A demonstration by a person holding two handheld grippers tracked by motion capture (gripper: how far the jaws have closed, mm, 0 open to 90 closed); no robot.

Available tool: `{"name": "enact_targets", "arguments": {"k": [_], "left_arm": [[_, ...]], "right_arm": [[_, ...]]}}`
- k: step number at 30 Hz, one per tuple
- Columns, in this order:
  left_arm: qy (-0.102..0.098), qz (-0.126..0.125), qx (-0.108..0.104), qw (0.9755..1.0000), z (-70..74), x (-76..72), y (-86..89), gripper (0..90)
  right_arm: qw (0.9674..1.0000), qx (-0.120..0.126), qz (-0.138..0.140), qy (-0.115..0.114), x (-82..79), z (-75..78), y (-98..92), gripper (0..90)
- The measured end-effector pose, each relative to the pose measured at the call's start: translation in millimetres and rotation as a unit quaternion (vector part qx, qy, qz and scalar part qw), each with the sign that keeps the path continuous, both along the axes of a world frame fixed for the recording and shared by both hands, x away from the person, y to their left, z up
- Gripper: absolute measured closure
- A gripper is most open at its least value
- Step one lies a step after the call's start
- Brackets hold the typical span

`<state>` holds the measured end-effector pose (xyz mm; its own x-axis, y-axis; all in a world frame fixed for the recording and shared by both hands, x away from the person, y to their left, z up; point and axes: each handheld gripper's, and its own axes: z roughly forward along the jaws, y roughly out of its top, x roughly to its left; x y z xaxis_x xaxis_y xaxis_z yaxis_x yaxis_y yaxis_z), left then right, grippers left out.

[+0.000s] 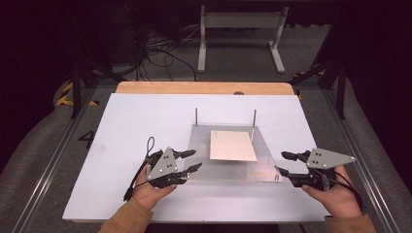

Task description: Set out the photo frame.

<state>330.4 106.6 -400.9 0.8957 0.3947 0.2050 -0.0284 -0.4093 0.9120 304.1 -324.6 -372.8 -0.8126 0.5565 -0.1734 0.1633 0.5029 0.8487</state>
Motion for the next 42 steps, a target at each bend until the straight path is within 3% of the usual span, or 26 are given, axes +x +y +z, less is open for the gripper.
{"name": "enact_targets", "arguments": {"k": [3,8,12,15,20,25,32,37,42], "left_arm": [[0.000,-0.001,0.001,1.0000,1.0,0.7,0.4,54.1],[0.001,0.001,-0.001,1.0000,1.3,0.9,0.1,54.0],[0.003,0.002,-0.004,1.0000,1.4,0.6,-0.5,54.0],[0.005,0.000,-0.004,1.0000,1.4,0.6,-1.0,54.0],[0.004,0.001,-0.008,1.0000,1.6,0.7,-2.4,54.0],[0.005,0.002,-0.010,0.9999,2.7,1.1,-2.6,54.1],[0.004,0.006,-0.015,0.9999,7.4,2.9,-4.3,55.0],[-0.011,0.020,-0.027,0.9994,20.7,3.5,-5.4,55.8],[-0.032,0.032,-0.054,0.9975,36.0,0.3,-4.0,55.9]], "right_arm": [[0.9998,-0.002,0.016,-0.012,-1.3,-1.8,4.1,37.5],[0.9980,0.031,0.037,-0.040,0.3,-5.9,10.3,34.4],[0.9945,0.063,0.056,-0.063,4.3,-12.2,15.3,36.9],[0.9928,0.071,0.063,-0.073,5.7,-15.7,21.5,39.3],[0.9918,0.072,0.068,-0.081,6.0,-18.4,27.3,55.0],[0.9919,0.060,0.061,-0.093,3.6,-17.8,28.7,58.3],[0.9905,0.075,0.054,-0.102,5.1,-15.7,28.2,58.3],[0.9868,0.087,0.041,-0.130,5.8,-8.0,28.8,58.3],[0.9805,0.100,0.032,-0.166,3.1,7.3,30.7,59.4]]}}
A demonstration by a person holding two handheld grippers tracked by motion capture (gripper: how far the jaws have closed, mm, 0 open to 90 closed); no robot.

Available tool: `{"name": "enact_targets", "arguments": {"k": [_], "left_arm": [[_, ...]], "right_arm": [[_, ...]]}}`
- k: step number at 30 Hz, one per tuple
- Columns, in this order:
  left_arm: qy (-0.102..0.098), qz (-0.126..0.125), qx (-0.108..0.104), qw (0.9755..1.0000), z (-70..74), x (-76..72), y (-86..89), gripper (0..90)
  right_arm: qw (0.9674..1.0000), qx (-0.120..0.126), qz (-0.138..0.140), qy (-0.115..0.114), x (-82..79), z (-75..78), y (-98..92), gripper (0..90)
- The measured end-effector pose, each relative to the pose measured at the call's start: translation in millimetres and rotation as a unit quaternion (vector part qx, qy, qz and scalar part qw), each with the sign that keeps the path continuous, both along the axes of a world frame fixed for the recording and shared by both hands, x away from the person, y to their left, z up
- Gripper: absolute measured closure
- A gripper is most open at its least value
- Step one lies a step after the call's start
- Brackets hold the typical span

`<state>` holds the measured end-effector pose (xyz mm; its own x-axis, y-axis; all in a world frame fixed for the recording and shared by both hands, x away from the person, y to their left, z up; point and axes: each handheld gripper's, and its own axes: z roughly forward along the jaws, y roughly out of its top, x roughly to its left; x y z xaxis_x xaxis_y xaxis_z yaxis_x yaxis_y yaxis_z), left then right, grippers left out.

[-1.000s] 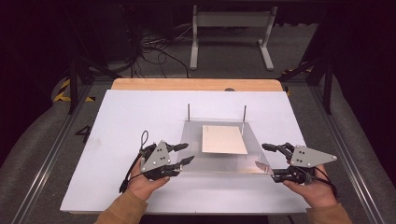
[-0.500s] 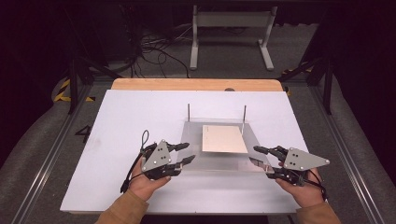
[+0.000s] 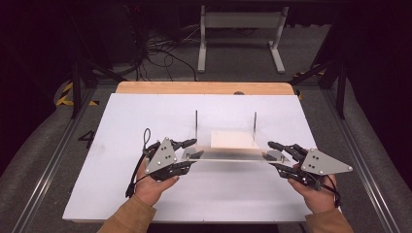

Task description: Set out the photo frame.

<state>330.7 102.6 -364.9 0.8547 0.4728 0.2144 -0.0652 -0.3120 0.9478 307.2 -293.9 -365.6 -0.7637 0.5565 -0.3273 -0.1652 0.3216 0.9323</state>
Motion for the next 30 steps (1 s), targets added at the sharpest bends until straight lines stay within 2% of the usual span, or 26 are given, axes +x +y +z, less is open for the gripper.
{"name": "enact_targets", "arguments": {"k": [3,6,10,14,19,22,24,28,30], "left_arm": [[-0.013,0.008,-0.012,0.9998,10.6,-4.4,1.7,56.1],[-0.030,0.013,-0.015,0.9994,21.4,-11.4,3.5,57.3],[-0.044,0.022,-0.021,0.9986,32.9,-19.5,8.4,57.5],[-0.050,0.027,-0.024,0.9981,42.6,-28.0,12.1,57.7],[-0.027,0.015,-0.045,0.9985,52.1,-35.1,19.5,58.3],[-0.017,0.006,-0.056,0.9983,59.3,-43.1,23.9,59.6],[-0.014,0.004,-0.053,0.9985,63.6,-47.7,26.2,60.2],[-0.009,0.002,-0.050,0.9987,69.7,-54.6,29.9,61.2],[0.002,-0.001,-0.047,0.9989,75.8,-60.6,33.1,62.0]], "right_arm": [[0.9997,0.008,-0.004,-0.022,-4.4,11.1,2.2,60.8],[0.9990,0.012,-0.009,-0.042,-10.2,20.1,4.3,61.9],[0.9974,0.001,-0.016,-0.070,-21.1,33.2,10.0,64.4],[0.9972,0.006,-0.015,-0.073,-29.6,43.7,14.6,64.8],[0.9977,0.013,-0.008,-0.066,-37.4,53.6,18.0,64.5],[0.9985,0.028,0.002,-0.046,-41.9,59.8,19.2,64.5],[0.9988,0.036,0.008,-0.032,-45.2,63.4,20.3,64.5],[0.9988,0.041,0.016,-0.021,-49.8,69.2,22.8,64.6],[0.9986,0.047,0.022,-0.012,-50.8,71.8,23.3,64.5]]}}
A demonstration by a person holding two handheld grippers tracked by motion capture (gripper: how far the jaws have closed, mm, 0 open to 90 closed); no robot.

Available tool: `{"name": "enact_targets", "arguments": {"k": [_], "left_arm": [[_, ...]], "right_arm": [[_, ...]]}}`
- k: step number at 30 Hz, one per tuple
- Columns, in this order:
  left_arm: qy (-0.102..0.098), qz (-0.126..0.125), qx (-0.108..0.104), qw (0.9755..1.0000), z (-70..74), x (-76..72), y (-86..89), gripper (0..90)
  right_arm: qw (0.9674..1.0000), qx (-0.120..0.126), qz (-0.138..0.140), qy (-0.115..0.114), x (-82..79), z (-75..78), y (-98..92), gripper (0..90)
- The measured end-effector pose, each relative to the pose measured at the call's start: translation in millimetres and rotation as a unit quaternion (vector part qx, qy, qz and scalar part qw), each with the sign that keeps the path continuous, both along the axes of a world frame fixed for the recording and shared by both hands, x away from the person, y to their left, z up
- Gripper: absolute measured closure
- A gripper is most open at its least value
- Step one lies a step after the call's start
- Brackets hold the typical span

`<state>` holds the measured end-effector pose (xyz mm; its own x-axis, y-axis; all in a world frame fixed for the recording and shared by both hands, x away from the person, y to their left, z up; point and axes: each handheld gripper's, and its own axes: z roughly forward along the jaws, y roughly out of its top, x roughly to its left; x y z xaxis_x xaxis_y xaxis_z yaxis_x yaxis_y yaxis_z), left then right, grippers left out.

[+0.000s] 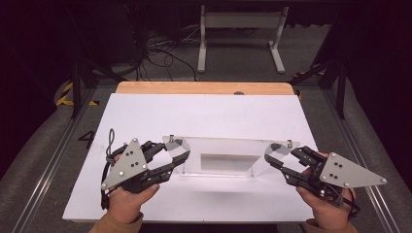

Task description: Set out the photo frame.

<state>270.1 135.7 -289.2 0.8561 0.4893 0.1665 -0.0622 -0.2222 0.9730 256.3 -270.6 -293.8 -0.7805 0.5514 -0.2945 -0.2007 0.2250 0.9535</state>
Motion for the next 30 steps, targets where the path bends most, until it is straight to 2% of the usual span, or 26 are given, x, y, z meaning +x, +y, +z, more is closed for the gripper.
{"name": "enact_targets", "arguments": {"k": [1,5,7,10,11,15,19,21,23,26,30], "left_arm": [[0.000,0.000,0.000,1.0000,0.0,0.0,0.0,62.3],[0.035,-0.010,-0.004,0.9993,-1.1,3.7,3.8,63.9],[0.040,-0.008,-0.009,0.9991,-2.5,6.6,5.3,63.7],[0.045,-0.008,-0.011,0.9989,-3.7,8.9,7.2,63.5],[0.050,-0.005,-0.014,0.9986,-4.1,9.9,7.5,63.3],[0.052,-0.002,-0.021,0.9984,-5.5,13.3,7.4,62.3],[0.061,-0.004,-0.031,0.9977,-10.3,19.5,9.0,59.2],[0.072,-0.004,-0.035,0.9968,-16.6,26.8,11.3,56.1],[0.082,-0.005,-0.041,0.9957,-23.9,34.8,14.1,54.5],[0.088,-0.010,-0.035,0.9954,-32.8,44.0,15.8,51.8],[0.092,-0.006,-0.040,0.9949,-41.4,52.2,15.9,49.4]], "right_arm": [[1.0000,0.004,0.005,0.005,-0.3,1.1,0.3,64.5],[0.9990,0.017,0.012,0.039,4.4,-0.6,0.4,63.9],[0.9986,0.029,0.015,0.042,8.1,-2.5,1.9,63.7],[0.9984,0.032,0.016,0.044,10.8,-2.5,4.0,63.4],[0.9978,0.043,0.021,0.046,14.8,-4.1,4.6,63.1],[0.9968,0.060,0.025,0.046,19.0,-7.0,5.1,62.1],[0.9966,0.066,0.023,0.043,23.9,-9.6,5.7,60.0],[0.9972,0.054,-0.001,0.051,29.3,-13.6,7.7,50.4],[0.9965,0.055,-0.008,0.063,36.2,-20.6,9.1,50.8],[0.9946,0.056,-0.015,0.086,48.1,-31.9,9.5,50.7],[0.9932,0.052,-0.020,0.102,60.5,-43.1,9.9,53.6]]}}
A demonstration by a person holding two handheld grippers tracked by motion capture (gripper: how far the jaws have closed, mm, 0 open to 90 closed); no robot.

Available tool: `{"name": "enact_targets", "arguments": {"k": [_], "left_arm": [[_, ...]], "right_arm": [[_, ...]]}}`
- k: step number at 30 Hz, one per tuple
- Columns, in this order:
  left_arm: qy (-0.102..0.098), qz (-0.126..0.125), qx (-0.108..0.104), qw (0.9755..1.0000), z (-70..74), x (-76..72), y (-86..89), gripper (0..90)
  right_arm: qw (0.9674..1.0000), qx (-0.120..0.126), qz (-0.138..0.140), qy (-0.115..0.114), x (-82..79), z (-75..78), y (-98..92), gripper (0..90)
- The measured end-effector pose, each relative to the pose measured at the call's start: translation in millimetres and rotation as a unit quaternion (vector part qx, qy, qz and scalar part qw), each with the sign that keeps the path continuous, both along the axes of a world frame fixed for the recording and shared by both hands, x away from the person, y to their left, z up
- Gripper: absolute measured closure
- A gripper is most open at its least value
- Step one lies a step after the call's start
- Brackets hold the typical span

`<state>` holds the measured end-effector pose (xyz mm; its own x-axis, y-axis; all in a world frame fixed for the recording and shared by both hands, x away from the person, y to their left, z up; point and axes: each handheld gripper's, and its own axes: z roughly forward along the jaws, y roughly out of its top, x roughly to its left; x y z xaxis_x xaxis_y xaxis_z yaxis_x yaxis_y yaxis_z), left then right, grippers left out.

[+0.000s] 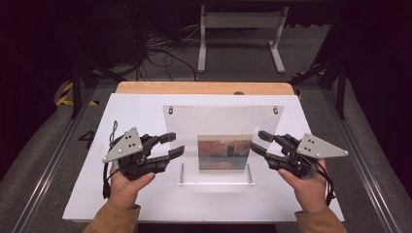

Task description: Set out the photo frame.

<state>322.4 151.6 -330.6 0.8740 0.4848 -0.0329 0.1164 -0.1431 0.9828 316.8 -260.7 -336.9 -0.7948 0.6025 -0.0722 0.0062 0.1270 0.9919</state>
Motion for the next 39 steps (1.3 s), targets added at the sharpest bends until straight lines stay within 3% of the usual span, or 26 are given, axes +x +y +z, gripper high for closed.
{"name": "enact_targets", "arguments": {"k": [10,19,22,30,32,33,36,39], "left_arm": [[0.020,-0.001,0.011,0.9997,-15.1,14.7,-2.7,48.1],[0.031,0.018,0.020,0.9991,-22.3,18.1,0.0,37.4],[0.031,0.032,0.027,0.9986,-21.9,14.0,5.8,32.2],[0.039,0.080,0.056,0.9945,-19.4,0.2,28.2,23.2],[0.037,0.091,0.063,0.9932,-20.2,-1.7,34.3,22.7],[0.038,0.093,0.065,0.9928,-20.8,-2.2,37.2,22.0],[0.047,0.098,0.061,0.9922,-28.0,-3.9,49.1,19.2],[0.046,0.115,0.065,0.9902,-34.8,-5.1,58.6,16.8]], "right_arm": [[0.9999,0.005,-0.007,0.010,12.6,-6.8,2.6,50.9],[0.9995,-0.005,-0.029,0.013,9.8,-7.7,-2.0,32.7],[0.9989,-0.017,-0.037,0.024,4.6,-6.5,-6.3,27.3],[0.9944,-0.079,-0.059,0.039,-6.3,-0.2,-26.0,20.9],[0.9941,-0.080,-0.061,0.040,-6.8,0.3,-28.7,20.2],[0.9933,-0.072,-0.073,0.054,-9.0,1.5,-35.5,18.0],[0.9926,-0.060,-0.085,0.062,-10.7,1.8,-48.3,16.0],[0.9899,-0.068,-0.098,0.076,-10.3,-2.2,-56.4,14.3]]}}
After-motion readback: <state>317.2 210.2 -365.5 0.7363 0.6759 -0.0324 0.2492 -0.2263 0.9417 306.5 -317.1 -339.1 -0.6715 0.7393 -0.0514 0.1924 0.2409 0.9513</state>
